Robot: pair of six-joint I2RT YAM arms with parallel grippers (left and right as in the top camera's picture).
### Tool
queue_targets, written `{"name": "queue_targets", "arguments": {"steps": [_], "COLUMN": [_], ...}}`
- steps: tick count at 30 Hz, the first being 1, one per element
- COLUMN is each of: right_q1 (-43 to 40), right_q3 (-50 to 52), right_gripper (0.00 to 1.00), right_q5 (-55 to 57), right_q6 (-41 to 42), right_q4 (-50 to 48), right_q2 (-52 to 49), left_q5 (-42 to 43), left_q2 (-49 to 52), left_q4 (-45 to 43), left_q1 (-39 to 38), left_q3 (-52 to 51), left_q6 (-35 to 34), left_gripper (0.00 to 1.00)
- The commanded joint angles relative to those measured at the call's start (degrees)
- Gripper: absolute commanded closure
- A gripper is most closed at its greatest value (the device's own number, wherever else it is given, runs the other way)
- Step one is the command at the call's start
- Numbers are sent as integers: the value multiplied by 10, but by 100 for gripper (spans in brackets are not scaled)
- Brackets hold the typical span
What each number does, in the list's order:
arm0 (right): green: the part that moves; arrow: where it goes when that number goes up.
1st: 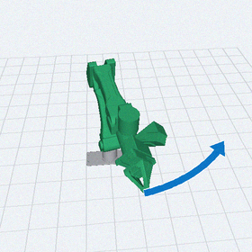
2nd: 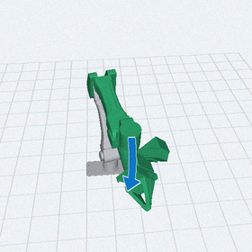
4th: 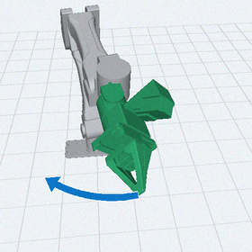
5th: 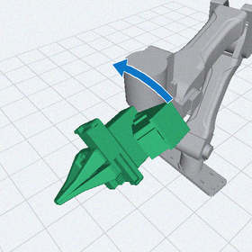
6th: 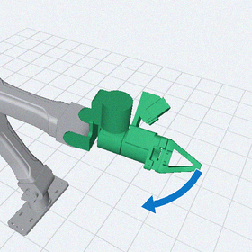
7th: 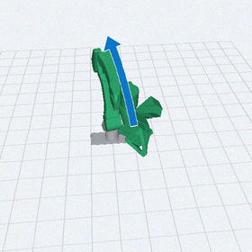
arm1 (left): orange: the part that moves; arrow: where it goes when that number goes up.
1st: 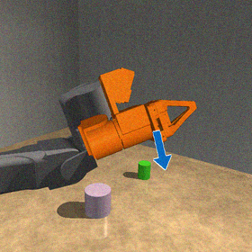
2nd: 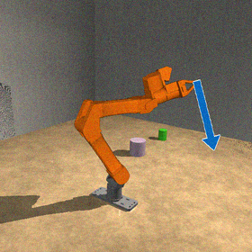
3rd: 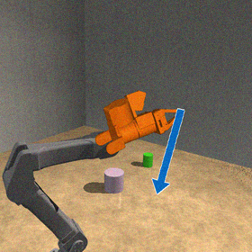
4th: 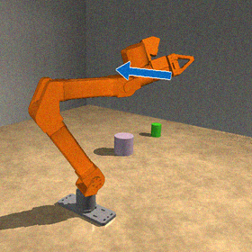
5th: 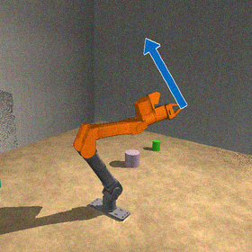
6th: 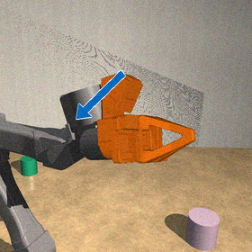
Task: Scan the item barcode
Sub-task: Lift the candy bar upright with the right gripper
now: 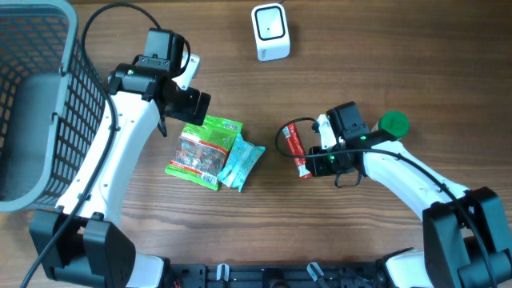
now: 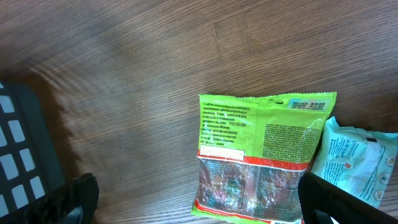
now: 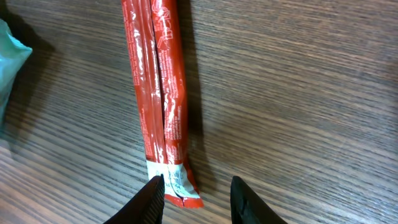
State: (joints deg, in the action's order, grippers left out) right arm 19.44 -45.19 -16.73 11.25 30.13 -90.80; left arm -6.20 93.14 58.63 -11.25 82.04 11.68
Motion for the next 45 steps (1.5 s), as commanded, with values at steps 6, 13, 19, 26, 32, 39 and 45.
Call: {"name": "queue_targets", "arguments": {"steps": [6,13,19,26,32,39,45], "right_q1": [53,55,55,55,55,55,55], "right_q3": [6,6,7,7,7,7,7], "right_gripper": [64,64,64,65,75,74,82], "right_q5": [32,52,52,55,69,69,69], "right_q6": [12,11,12,12,26,27,27], "right_q4": [-20,-26,-25,-31,-33,-33,-34], "right_q2": [-7,-7,-8,-29,-39,-39,-39], "left_q5": [-5,-5,-5,-5,-5,-5,-5], "left_q2": [-2,-2,-2,-2,-2,-2,-2], "left_q4": [-2,-2,-2,-2,-2,-2,-2], "left_q1": [-2,-2,-2,-2,-2,-2,-2], "left_q3": [6,6,6,6,6,6,6], "left_q6": [5,5,5,5,5,5,5], "left_gripper": [0,0,0,0,0,0,0]}}
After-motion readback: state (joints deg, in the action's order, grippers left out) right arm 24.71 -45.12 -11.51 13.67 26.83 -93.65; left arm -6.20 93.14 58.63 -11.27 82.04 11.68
